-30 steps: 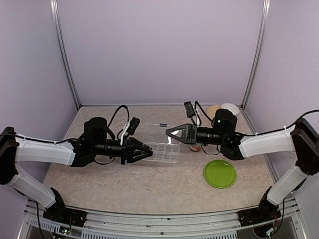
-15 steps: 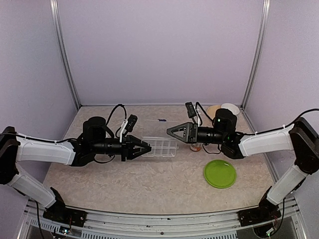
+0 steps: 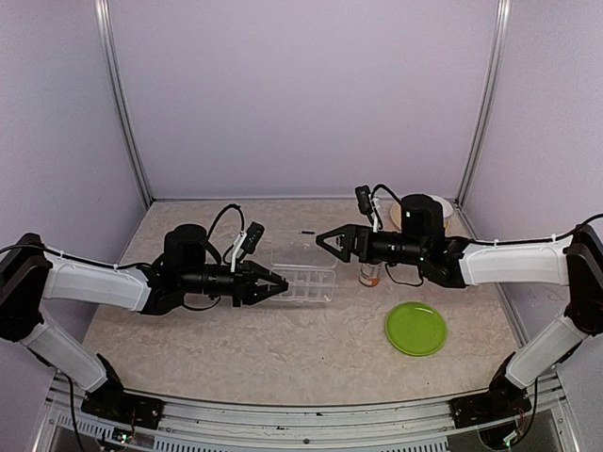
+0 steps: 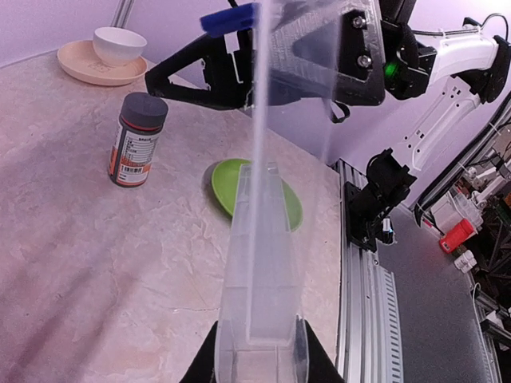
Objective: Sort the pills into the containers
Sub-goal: Adjust the lid of the pill container on the pill container.
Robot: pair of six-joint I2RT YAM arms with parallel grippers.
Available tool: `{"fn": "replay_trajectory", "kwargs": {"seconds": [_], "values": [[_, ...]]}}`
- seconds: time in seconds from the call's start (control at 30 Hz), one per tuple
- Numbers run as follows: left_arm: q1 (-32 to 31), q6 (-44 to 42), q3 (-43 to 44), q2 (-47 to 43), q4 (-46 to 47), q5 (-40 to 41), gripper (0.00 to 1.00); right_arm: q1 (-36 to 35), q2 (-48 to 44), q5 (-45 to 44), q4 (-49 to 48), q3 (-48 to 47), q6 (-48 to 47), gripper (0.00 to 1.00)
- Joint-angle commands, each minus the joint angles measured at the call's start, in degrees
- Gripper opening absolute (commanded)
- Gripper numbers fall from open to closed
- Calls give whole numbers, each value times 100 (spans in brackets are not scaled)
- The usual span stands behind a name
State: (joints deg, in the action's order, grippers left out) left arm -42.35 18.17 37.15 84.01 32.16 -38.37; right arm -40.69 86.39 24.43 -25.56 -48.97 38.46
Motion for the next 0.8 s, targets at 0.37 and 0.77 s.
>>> {"fn": "replay_trajectory", "kwargs": {"seconds": [0.37,0.77], "values": [[25,28,176,266,147,-219,20,43,117,-1447,1455,-526,-936,100],[34,15,309,352,-11,-118,20,43,314,-1330,1702,-744,-1055,100]]}}
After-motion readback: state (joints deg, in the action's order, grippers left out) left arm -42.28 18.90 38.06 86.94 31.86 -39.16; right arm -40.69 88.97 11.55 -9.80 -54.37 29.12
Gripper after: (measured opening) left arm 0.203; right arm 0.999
